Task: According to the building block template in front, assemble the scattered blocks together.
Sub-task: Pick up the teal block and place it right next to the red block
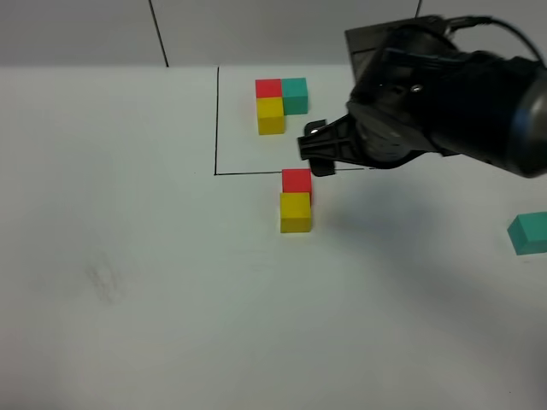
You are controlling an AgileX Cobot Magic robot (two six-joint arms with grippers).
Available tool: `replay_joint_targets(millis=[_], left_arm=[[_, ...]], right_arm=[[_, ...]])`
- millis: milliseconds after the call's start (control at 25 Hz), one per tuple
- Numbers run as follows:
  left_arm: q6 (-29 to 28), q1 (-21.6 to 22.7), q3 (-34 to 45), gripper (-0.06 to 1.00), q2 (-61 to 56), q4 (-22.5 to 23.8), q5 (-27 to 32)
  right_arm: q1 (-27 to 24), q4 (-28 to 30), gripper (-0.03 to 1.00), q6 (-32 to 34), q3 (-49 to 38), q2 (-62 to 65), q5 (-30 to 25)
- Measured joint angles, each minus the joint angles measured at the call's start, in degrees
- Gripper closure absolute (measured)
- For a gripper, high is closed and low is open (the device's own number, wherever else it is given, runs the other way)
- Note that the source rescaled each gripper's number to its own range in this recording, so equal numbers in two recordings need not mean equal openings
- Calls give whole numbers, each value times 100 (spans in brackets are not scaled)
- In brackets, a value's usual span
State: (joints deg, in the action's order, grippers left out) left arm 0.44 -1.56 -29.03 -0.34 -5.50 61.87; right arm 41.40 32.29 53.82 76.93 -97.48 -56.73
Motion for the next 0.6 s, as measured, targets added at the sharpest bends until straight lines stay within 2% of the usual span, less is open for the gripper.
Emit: replay_joint_targets(millis=[120, 440, 600], left_arm=[[0, 0, 0, 17, 0, 0, 0], [0, 0, 0, 17, 0, 0, 0], [0, 0, 0, 17, 0, 0, 0]], right_arm=[[-136, 246, -3, -25, -484, 744, -288], [-851, 232, 0, -6, -2483, 3183, -189], [-983, 205, 1, -11, -3104, 4150, -309]])
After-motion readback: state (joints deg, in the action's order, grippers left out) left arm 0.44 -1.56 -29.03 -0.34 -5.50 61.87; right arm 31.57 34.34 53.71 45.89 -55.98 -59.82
